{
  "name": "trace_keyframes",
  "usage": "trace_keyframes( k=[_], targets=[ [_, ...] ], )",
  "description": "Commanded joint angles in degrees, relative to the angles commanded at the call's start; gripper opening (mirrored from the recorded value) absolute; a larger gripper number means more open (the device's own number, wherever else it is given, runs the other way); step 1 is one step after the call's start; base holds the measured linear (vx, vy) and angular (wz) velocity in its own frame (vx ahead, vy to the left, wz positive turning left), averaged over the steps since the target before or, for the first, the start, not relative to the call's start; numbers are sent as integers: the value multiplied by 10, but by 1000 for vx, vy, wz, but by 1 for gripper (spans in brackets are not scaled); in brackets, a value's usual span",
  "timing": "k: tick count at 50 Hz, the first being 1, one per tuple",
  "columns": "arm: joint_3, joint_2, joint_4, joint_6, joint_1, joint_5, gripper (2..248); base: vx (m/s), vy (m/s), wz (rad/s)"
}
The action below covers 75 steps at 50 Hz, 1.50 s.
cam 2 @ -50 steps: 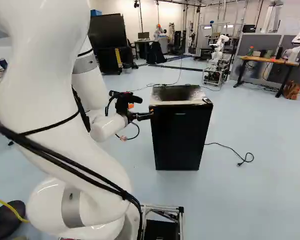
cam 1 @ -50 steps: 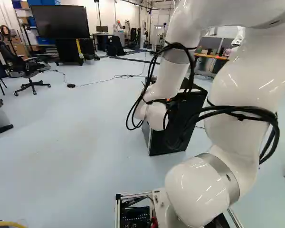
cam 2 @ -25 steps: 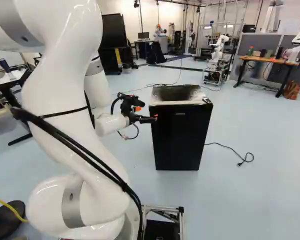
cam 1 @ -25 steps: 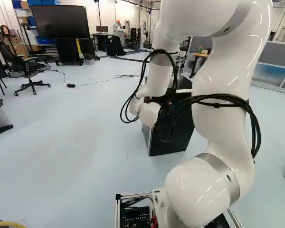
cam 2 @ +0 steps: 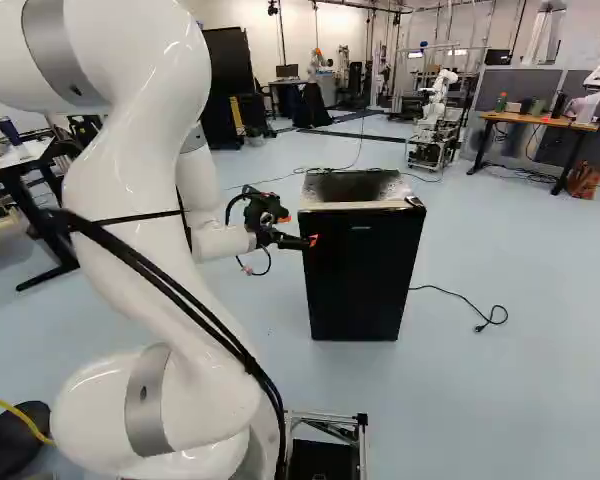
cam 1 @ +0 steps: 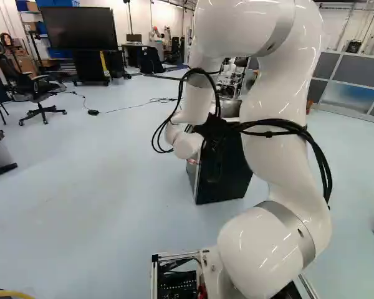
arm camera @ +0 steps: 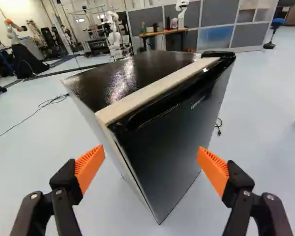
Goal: Grab a drink from the fridge
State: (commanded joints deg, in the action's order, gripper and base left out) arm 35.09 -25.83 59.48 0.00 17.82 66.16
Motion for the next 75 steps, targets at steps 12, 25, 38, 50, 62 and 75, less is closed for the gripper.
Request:
trace_keyframes(
  k=[12,25,38,50,62,75],
  targets=[
    [27,-18,22,0,15,0,247,0,0,0],
    [63,-42,23,0,19,0,247,0,0,0],
    [86,-57,30,0,9,0,247,0,0,0],
    [89,-59,35,0,6,0,247,0,0,0],
    [86,-57,35,0,5,0,247,0,0,0],
    [82,-54,35,0,2,0,247,0,0,0]
  ],
)
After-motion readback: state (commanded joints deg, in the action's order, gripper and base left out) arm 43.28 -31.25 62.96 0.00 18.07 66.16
